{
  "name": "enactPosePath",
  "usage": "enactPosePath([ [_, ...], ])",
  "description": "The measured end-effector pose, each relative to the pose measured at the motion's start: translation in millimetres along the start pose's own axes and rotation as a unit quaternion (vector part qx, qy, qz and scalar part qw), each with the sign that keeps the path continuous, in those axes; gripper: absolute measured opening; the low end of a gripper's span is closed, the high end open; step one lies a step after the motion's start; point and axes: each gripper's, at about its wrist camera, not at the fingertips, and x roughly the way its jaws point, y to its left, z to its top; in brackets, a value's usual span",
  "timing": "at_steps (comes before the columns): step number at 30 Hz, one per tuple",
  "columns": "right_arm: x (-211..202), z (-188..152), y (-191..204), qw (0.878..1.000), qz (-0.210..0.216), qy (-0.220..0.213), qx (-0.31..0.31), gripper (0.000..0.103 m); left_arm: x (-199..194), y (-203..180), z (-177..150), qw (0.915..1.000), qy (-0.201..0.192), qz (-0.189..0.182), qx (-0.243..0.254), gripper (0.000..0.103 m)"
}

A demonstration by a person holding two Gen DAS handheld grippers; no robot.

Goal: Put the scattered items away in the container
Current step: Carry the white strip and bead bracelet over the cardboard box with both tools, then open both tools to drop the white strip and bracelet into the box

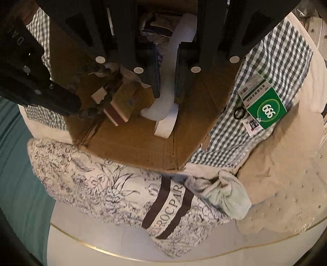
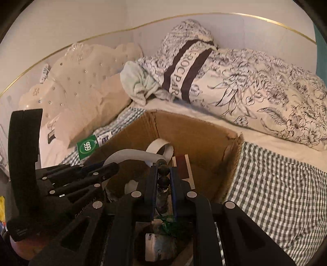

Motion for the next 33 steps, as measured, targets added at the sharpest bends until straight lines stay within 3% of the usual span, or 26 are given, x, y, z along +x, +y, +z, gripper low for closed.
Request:
enactPosePath([
  [8,27,-12,-1,0.999,-0.01,0.049,-0.004,0.011,22,0,-8,0.999,0.043,0.007,0.002,0.015],
  [11,29,-15,-2,0.998,-0.018,0.056,-0.004,0.012,21,-1,-9,0.999,0.045,0.009,0.001,0.024],
  [12,28,-15,-2,0.998,-0.022,0.055,-0.006,0.012,20,0,-8,0.9989,0.045,0.011,-0.001,0.031],
  [15,23,-14,0,0.998,-0.029,0.051,-0.01,0.012,13,3,-6,0.999,0.035,0.022,-0.014,0.068],
  [16,19,-13,0,0.998,-0.033,0.049,-0.012,0.013,9,4,-5,0.9991,0.029,0.023,-0.019,0.068],
  [18,12,-12,2,0.998,-0.037,0.041,-0.013,0.017,1,5,-2,0.9993,0.021,0.021,-0.023,0.068],
  [22,-11,-8,5,0.999,-0.043,0.013,-0.014,0.034,-17,3,2,0.9995,0.007,0.023,-0.02,0.068],
  [26,-36,-5,10,0.999,-0.043,-0.011,-0.018,0.037,-38,3,4,0.9995,-0.012,0.017,-0.024,0.07],
  [29,-53,-4,13,0.998,-0.046,-0.025,-0.021,0.04,-57,0,6,0.9989,-0.032,0.021,-0.026,0.083],
  [33,-79,-6,13,0.997,-0.059,-0.052,-0.017,0.059,-80,-4,6,0.9975,-0.057,0.03,-0.03,0.09],
])
